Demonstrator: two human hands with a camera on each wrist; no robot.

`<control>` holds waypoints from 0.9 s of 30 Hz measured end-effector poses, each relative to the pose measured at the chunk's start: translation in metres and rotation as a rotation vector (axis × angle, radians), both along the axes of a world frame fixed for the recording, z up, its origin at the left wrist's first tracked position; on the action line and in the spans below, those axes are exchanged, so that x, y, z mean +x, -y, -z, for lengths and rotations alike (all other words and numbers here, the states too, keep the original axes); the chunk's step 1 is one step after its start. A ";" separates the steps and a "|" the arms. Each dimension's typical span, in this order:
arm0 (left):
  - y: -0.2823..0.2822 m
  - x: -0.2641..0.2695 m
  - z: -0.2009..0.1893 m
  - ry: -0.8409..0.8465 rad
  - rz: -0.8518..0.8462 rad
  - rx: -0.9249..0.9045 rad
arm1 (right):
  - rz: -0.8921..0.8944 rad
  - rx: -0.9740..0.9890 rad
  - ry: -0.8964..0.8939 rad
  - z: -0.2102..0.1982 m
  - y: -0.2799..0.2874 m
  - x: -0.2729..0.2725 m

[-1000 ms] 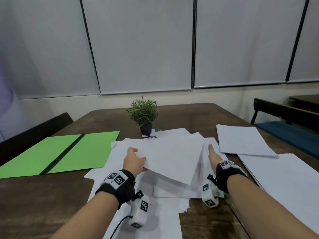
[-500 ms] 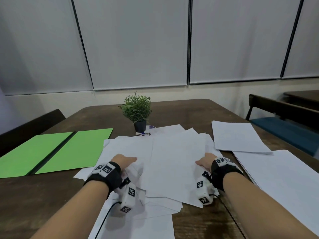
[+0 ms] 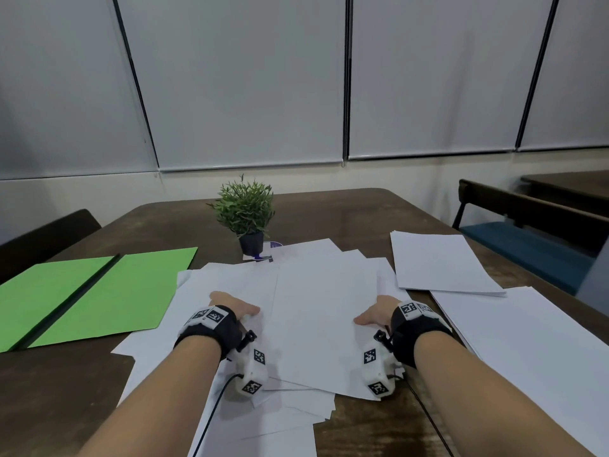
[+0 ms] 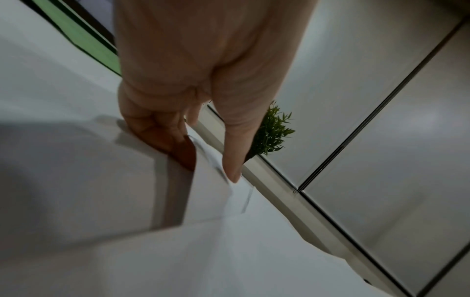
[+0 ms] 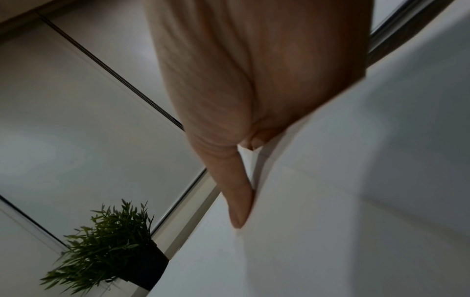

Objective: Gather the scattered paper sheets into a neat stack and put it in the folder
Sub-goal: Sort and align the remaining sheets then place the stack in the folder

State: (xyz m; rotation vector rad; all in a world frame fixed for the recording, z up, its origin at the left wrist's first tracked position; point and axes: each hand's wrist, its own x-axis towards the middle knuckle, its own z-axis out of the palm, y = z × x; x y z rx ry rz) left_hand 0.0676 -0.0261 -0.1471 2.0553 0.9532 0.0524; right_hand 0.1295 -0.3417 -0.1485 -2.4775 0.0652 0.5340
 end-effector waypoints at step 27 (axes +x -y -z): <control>0.038 -0.072 -0.215 1.218 0.470 0.191 | 0.082 0.131 0.047 -0.004 -0.002 -0.009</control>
